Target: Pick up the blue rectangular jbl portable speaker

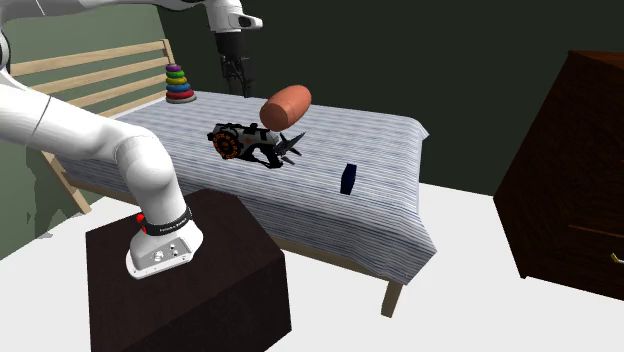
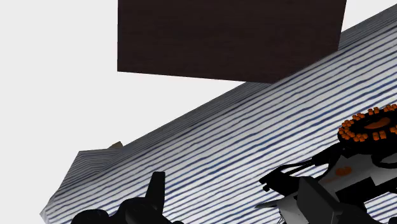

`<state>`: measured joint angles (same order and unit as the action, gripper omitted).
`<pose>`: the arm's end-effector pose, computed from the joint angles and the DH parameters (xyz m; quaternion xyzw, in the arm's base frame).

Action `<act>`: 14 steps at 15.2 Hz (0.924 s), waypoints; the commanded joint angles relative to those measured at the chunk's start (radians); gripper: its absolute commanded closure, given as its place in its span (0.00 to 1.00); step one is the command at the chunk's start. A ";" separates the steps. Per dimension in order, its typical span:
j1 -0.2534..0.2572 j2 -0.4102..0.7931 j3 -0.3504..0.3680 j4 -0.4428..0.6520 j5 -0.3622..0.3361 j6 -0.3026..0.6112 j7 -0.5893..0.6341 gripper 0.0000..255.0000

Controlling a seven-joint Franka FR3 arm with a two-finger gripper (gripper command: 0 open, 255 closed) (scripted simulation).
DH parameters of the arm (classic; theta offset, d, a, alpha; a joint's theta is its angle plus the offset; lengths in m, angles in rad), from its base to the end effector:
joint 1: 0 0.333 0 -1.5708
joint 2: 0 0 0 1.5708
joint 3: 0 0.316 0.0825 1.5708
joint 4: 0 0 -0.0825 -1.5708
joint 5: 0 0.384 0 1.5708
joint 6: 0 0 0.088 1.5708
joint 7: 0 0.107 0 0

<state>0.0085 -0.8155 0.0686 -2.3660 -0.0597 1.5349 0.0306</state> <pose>0.2945 0.0227 0.5915 0.9984 0.0114 -0.0060 0.0551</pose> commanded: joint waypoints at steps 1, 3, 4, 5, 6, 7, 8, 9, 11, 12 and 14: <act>0.000 0.000 0.000 0.000 0.000 0.000 0.000 0.00; -0.007 0.047 -0.020 -0.015 -0.010 0.066 -0.018 0.00; -0.010 0.072 -0.030 -0.021 -0.015 0.098 -0.027 0.00; -0.013 0.099 -0.040 -0.025 -0.019 0.130 -0.036 0.00; -0.016 0.127 -0.049 -0.028 -0.023 0.162 -0.045 0.00; -0.020 0.156 -0.058 -0.029 -0.027 0.194 -0.054 0.00; -0.023 0.186 -0.067 -0.029 -0.030 0.225 -0.062 0.00; -0.026 0.217 -0.076 -0.027 -0.033 0.256 -0.071 0.00; -0.031 0.281 -0.094 -0.019 -0.037 0.316 -0.089 0.00; -0.033 0.315 -0.103 -0.013 -0.038 0.345 -0.098 0.00; -0.037 0.384 -0.119 0.003 -0.038 0.400 -0.117 0.00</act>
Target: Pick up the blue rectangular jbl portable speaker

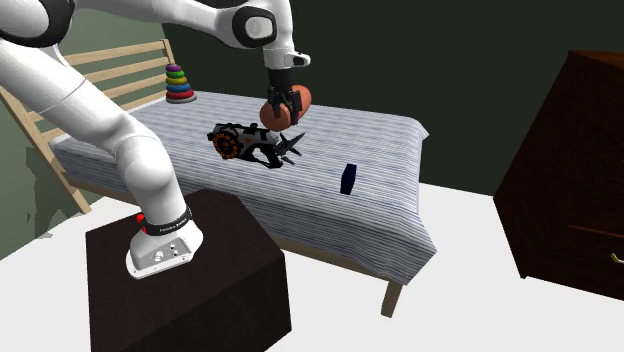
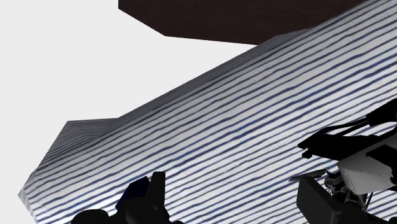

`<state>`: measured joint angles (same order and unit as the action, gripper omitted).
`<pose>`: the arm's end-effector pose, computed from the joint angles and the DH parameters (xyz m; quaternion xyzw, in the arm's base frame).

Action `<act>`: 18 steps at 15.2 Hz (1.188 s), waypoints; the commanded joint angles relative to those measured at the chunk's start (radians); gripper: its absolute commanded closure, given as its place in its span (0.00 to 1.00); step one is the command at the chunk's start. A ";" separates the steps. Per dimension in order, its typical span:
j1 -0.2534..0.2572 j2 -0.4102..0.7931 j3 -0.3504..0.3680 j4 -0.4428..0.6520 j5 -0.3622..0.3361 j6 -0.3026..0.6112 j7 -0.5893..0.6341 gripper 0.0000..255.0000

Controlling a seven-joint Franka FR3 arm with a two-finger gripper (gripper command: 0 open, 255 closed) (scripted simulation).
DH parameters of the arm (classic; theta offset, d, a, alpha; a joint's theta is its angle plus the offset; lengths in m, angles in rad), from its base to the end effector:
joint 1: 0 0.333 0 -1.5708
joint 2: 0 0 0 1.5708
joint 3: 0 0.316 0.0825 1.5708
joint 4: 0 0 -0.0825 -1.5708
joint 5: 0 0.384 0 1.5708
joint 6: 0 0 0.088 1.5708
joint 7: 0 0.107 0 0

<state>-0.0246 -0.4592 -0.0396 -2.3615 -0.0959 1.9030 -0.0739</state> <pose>0.4107 -0.0346 0.4990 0.9991 0.0225 -0.0021 0.0365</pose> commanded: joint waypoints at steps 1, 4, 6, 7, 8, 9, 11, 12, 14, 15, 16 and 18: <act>-0.006 0.063 -0.019 0.009 -0.001 0.058 -0.022 0.00; -0.010 0.173 -0.041 0.049 0.006 0.132 -0.053 0.00; -0.013 0.248 -0.055 0.082 0.015 0.175 -0.075 0.00; -0.014 0.286 -0.061 0.101 0.021 0.195 -0.086 0.00; -0.016 0.324 -0.066 0.121 0.027 0.214 -0.098 0.00; -0.018 0.362 -0.071 0.142 0.035 0.232 -0.110 0.00; -0.022 0.440 -0.080 0.188 0.051 0.263 -0.134 0.00; -0.024 0.478 -0.083 0.214 0.061 0.277 -0.147 0.00; -0.031 0.556 -0.087 0.268 0.080 0.301 -0.172 0.00; -0.035 0.596 -0.088 0.298 0.091 0.310 -0.184 0.00; -0.040 0.635 -0.089 0.328 0.101 0.319 -0.196 0.00; -0.050 0.714 -0.088 0.394 0.121 0.331 -0.220 0.00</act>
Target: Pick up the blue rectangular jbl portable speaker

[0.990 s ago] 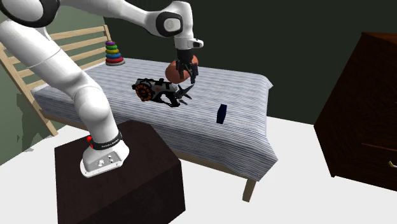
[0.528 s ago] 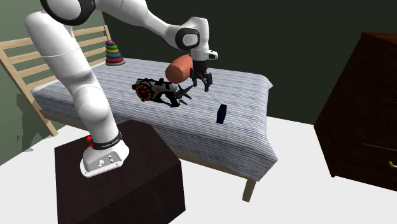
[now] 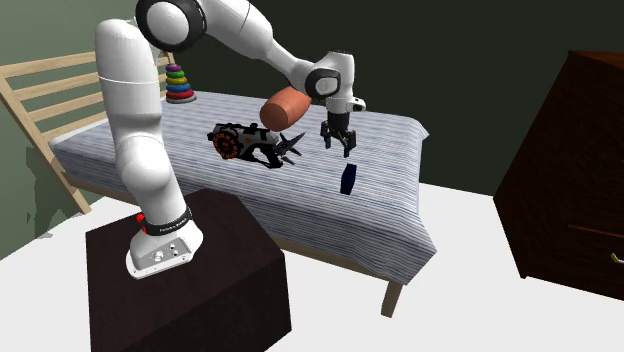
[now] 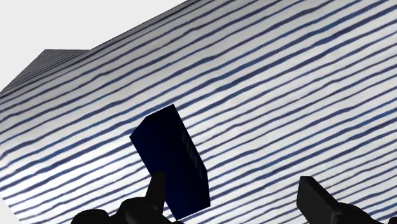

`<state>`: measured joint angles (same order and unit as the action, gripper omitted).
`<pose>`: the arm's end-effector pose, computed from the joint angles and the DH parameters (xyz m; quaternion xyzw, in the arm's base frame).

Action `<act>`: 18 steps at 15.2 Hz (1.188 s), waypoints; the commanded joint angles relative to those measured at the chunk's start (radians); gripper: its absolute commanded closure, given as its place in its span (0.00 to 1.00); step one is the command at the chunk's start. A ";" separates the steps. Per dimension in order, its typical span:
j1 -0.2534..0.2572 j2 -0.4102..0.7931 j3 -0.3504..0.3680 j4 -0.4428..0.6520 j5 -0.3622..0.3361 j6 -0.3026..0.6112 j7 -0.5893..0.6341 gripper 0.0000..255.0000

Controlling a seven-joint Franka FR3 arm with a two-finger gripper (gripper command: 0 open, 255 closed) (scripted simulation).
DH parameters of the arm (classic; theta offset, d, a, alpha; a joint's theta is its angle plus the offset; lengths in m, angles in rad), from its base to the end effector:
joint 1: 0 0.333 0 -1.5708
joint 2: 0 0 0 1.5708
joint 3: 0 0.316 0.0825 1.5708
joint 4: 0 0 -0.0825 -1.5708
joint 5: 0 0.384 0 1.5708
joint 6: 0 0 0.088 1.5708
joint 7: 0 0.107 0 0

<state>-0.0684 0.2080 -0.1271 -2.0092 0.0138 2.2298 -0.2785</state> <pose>0.5807 -0.1124 0.3548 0.9992 0.0388 0.0052 0.0091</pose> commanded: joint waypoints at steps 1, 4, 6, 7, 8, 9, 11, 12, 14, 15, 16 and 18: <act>-0.012 0.086 0.001 0.077 0.022 0.009 -0.026 0.00; -0.031 0.206 0.008 0.191 0.049 0.013 -0.056 0.00; -0.043 0.276 0.014 0.264 0.062 0.010 -0.070 0.00; -0.044 0.284 0.014 0.261 0.063 0.020 -0.071 0.00; -0.044 0.291 0.015 0.258 0.064 0.030 -0.072 0.00; -0.045 0.299 0.016 0.256 0.065 0.041 -0.072 0.00; -0.046 0.314 0.017 0.251 0.067 0.061 -0.074 0.00; -0.046 0.322 0.018 0.250 0.069 0.071 -0.075 0.00; -0.047 0.335 0.019 0.247 0.071 0.086 -0.076 0.00; -0.047 0.335 0.019 0.247 0.071 0.086 -0.076 0.00; -0.047 0.336 0.020 0.249 0.071 0.084 -0.075 1.00; -0.047 0.336 0.020 0.249 0.070 0.085 -0.075 1.00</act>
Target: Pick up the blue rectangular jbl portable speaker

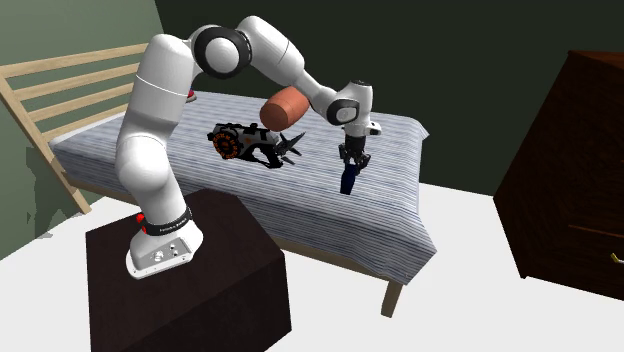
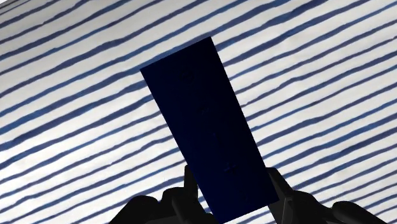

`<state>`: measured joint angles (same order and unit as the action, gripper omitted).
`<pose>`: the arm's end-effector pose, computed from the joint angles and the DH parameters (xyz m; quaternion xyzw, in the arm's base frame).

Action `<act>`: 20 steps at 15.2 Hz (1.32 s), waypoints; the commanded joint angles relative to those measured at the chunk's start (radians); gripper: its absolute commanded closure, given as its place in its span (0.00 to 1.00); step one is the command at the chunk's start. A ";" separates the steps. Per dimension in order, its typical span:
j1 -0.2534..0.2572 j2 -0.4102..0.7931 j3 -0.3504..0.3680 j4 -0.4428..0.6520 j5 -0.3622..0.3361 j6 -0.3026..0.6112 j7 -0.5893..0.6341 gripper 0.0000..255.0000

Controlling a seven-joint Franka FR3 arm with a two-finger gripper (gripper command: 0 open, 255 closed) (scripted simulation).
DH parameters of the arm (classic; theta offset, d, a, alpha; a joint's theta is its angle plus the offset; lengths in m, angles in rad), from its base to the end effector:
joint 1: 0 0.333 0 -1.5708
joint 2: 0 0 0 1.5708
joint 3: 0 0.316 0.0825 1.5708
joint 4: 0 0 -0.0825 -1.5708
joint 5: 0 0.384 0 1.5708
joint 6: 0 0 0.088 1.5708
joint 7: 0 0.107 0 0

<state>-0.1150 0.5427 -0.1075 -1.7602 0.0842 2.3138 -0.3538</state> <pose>0.6493 -0.1389 0.2614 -0.9989 -0.0452 -0.0082 0.0013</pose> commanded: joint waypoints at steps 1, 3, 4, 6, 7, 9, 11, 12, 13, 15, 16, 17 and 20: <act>0.000 0.001 0.000 -0.001 0.000 0.001 0.000 1.00; 0.000 0.001 0.000 -0.001 0.000 0.001 0.000 1.00; 0.000 0.000 0.000 -0.002 0.000 0.002 0.000 1.00; 0.000 0.000 0.000 -0.003 0.000 0.002 0.000 1.00; -0.001 0.001 0.000 -0.002 0.000 0.002 -0.001 1.00; 0.000 -0.016 -0.002 0.001 -0.002 -0.018 0.001 1.00; 0.001 -0.032 -0.003 0.006 -0.005 -0.038 0.002 1.00; 0.002 -0.039 -0.004 0.008 -0.006 -0.048 0.003 1.00; 0.002 -0.047 -0.005 0.011 -0.007 -0.058 0.004 1.00; 0.003 -0.062 -0.006 0.017 -0.009 -0.079 0.006 1.00; 0.004 -0.069 -0.007 0.020 -0.011 -0.089 0.006 1.00; 0.004 -0.076 -0.007 0.023 -0.012 -0.100 0.007 1.00; 0.005 -0.096 -0.009 0.036 -0.015 -0.132 0.009 1.00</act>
<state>-0.1111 0.4547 -0.1159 -1.7279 0.0707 2.1933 -0.3461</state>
